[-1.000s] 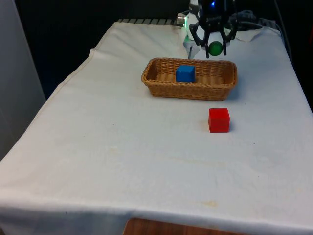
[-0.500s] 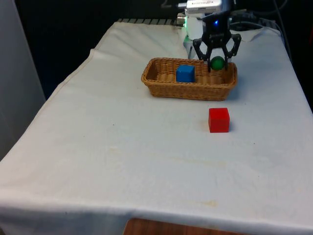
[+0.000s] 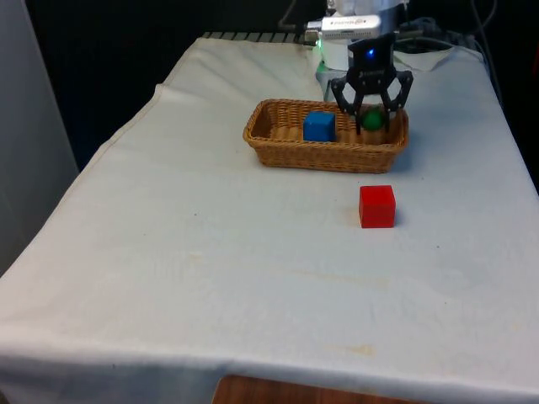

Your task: Place all non-red objects into the basket.

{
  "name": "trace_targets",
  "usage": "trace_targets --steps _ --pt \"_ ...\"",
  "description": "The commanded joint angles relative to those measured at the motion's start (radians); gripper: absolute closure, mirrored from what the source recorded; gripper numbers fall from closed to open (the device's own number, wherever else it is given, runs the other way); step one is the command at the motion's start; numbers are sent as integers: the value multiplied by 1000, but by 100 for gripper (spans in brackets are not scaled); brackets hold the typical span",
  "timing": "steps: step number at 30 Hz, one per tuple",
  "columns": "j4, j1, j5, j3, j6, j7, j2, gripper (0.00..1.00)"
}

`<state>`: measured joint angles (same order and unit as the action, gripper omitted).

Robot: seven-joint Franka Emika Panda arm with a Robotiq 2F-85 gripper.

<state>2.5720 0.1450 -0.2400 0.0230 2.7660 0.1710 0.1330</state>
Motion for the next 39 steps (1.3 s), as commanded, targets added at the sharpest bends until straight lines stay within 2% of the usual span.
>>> trace_targets --steps 1,3,5,14,17,18,21,22,24,30,38,39 --pt "2 0 -9 -4 26 2 13 100" --pt "0 0 0 0 12 0 13 100" --pt "1 0 -7 -4 40 1 28 100" --pt "-2 0 -4 -2 39 2 36 99" --pt "-2 0 -3 -2 38 2 36 66" --pt "-2 0 -3 -2 38 3 37 46" --pt "-3 0 0 -1 32 2 35 17" --pt "-2 0 -3 -2 38 3 37 17" --pt "-2 0 -3 -2 37 3 37 1" --pt "-3 0 0 -1 32 2 36 0" --pt "11 -7 9 16 -31 9 -55 0" --pt "5 -5 0 12 -20 12 -41 0"
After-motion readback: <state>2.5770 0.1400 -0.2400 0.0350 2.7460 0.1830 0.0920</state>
